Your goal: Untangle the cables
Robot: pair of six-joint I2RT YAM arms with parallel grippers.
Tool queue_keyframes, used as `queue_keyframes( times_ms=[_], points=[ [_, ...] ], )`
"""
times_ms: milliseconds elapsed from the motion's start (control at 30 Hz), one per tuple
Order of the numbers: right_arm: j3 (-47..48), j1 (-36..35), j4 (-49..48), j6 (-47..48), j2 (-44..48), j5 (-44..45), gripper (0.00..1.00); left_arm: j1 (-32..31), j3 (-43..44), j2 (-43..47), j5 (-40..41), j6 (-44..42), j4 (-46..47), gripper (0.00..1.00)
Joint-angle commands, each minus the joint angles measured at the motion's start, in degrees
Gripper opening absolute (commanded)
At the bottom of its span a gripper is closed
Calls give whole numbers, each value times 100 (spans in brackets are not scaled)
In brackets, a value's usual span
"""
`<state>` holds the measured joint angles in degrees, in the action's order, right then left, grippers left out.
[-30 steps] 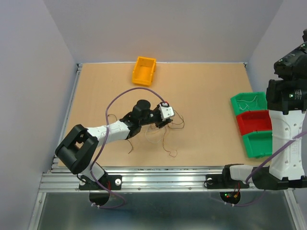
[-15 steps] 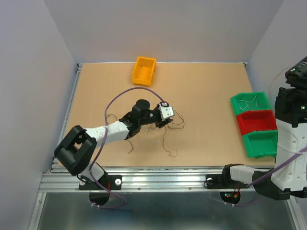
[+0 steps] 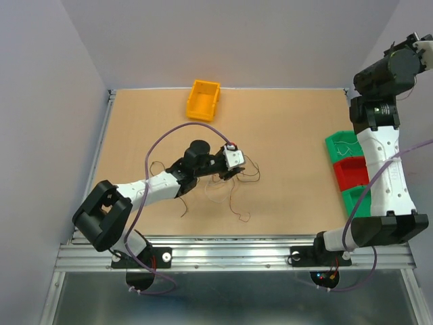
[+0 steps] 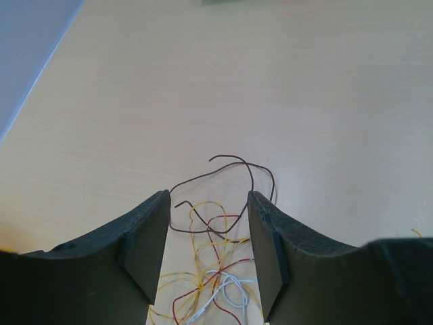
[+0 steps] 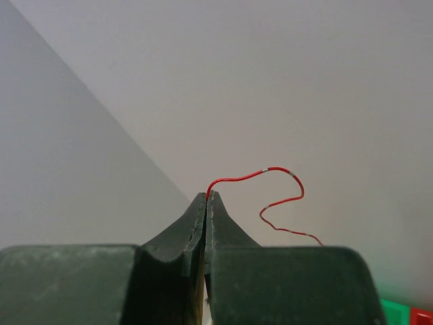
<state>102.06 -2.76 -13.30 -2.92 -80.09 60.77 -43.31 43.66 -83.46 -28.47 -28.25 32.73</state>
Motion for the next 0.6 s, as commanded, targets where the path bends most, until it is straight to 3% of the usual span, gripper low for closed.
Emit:
queue_keyframes(
  times_ms=[0,567],
  points=[
    [-238,206,-850,424,310,400,1,-63,64,313,-141,13,172,60],
    [-1795,1164,-894,-587,758,646,1,-99,20,401,-141,-14,172,60]
  ],
)
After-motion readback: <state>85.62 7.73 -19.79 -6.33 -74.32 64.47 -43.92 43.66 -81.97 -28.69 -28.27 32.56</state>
